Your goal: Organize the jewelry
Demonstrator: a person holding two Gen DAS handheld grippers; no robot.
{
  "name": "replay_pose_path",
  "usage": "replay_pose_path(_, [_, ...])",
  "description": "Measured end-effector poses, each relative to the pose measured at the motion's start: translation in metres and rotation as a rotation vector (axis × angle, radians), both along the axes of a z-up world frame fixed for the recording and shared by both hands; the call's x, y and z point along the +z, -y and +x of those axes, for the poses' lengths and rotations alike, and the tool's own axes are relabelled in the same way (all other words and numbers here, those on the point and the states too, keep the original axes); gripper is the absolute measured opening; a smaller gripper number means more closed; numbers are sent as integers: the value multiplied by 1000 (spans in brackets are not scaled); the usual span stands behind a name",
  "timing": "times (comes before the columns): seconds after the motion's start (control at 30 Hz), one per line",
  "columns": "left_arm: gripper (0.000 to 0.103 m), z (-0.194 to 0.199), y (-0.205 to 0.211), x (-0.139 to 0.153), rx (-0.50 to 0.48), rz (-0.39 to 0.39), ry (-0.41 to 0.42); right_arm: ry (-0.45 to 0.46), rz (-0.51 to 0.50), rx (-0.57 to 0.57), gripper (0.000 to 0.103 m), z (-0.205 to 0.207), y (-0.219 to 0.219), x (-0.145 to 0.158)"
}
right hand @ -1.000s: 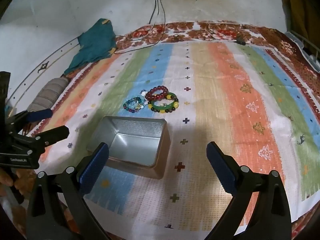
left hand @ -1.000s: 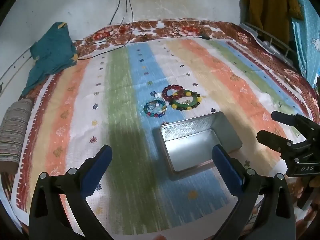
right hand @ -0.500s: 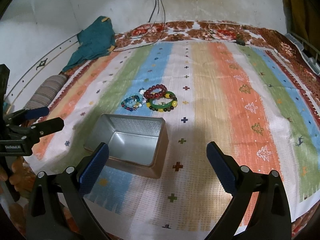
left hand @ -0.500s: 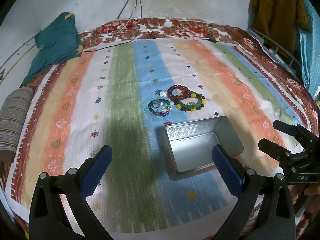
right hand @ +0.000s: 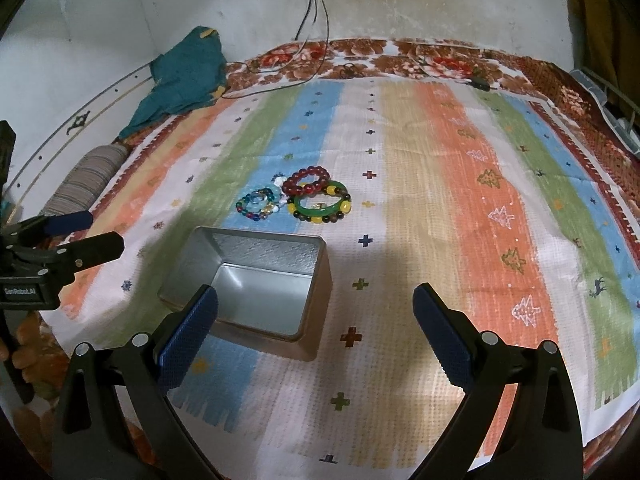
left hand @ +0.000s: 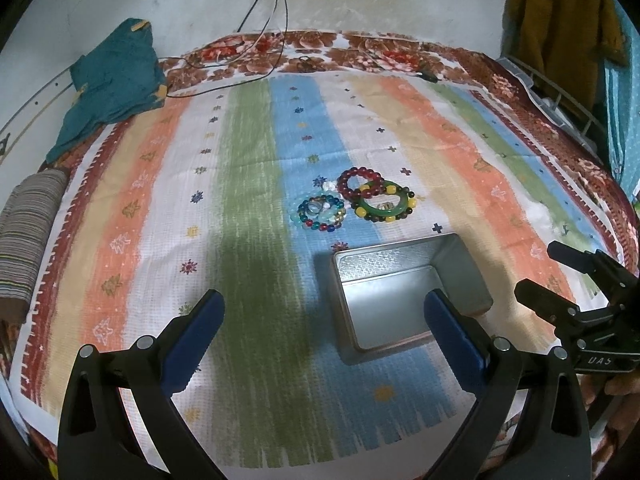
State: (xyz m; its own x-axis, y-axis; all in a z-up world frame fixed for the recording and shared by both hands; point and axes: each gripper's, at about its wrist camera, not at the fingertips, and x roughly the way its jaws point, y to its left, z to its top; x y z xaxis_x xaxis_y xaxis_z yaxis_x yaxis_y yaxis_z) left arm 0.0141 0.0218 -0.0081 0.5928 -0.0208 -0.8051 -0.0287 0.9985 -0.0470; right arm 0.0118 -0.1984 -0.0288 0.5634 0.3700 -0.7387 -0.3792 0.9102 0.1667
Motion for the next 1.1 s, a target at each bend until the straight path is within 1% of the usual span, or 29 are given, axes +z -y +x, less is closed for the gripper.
replay_pose_path(0.3, [97, 12, -2, -4, 21, 20, -19, 2, -27, -14, 99, 11, -4, 2])
replay_pose_path(0.6, [97, 22, 3, -6, 10, 55, -27, 1, -37, -16, 99, 19, -7, 3])
replay_pose_path(0.8, [97, 28, 2, -9, 9, 71, -38, -6, -51, -33, 99, 34, -8, 2])
replay_pose_path(1.1, [97, 48, -5, -13, 48, 86, -39, -5, -53, -74, 99, 54, -3, 0])
